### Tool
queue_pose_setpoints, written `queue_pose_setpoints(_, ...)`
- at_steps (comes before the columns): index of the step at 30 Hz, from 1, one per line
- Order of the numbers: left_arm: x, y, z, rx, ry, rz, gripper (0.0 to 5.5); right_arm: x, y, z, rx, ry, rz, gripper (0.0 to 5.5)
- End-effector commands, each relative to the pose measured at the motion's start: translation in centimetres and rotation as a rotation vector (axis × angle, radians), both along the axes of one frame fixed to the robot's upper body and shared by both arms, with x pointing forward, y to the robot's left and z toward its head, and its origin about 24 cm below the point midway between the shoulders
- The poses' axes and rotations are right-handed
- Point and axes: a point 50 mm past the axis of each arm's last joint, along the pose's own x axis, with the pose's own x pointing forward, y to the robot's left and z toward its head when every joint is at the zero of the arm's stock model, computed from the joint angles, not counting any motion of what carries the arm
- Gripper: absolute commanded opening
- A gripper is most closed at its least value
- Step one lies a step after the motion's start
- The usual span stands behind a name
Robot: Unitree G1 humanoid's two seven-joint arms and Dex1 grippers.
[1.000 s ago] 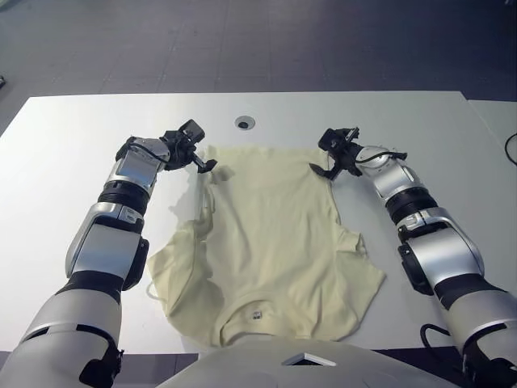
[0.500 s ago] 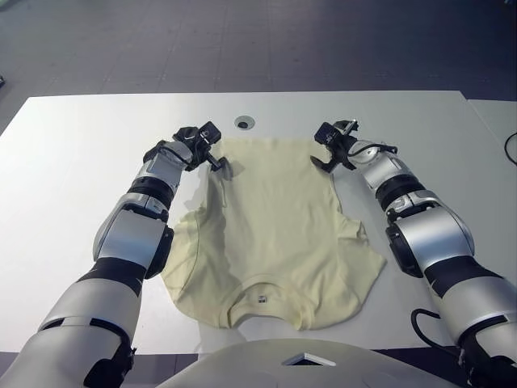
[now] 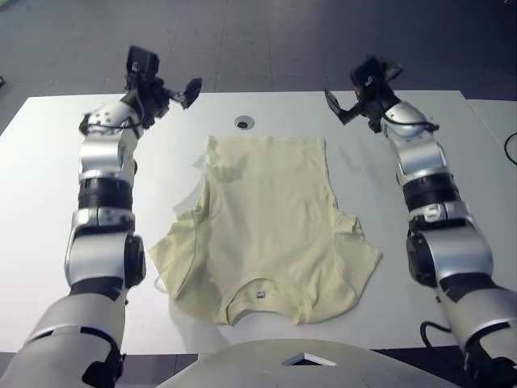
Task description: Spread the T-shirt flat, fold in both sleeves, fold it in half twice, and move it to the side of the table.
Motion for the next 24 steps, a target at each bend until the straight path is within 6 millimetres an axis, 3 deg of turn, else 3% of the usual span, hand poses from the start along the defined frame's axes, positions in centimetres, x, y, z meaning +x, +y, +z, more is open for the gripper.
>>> queue_pose_setpoints(1, -15.4, 2.7, -2.8, -0.112, 0.270, 0.167, 5.37, -14.8, -3.3, -0.8, 0.484, 0.153, -0.162, 5.40)
queue_pose_setpoints(4, -17.4, 3.3, -2.7, -0.157, 0.279, 0.148, 5.37, -18.6, -4.5, -2.1, 0.640, 0.166, -0.303, 5.40)
queue_pose_setpoints(9, -19.7, 4.7, -3.8, -0.203, 0.426, 0.102, 5.37, -20.5, -2.8, -2.5, 0.754, 0.182, -0.335, 5.40)
queue_pose_setpoints(14, -22.8, 6.3, -5.2, -0.112, 0.630, 0.027, 5.37, -21.6, -1.6, -2.3, 0.816, 0.199, -0.361, 5.40)
queue_pose_setpoints(17, -24.6, 7.2, -7.0, -0.093, 0.775, 0.007, 5.37, -21.8, -1.4, -1.8, 0.840, 0.194, -0.377, 5.40)
queue_pose_setpoints(21, -26.5, 6.0, -8.9, -0.140, 0.852, -0.021, 4.95, -21.2, -1.5, -0.9, 0.852, 0.196, -0.359, 5.40)
queue_pose_setpoints(24, -26.4, 4.9, -10.0, -0.173, 0.828, 0.001, 4.45, -20.6, -1.4, -0.5, 0.856, 0.210, -0.341, 5.40)
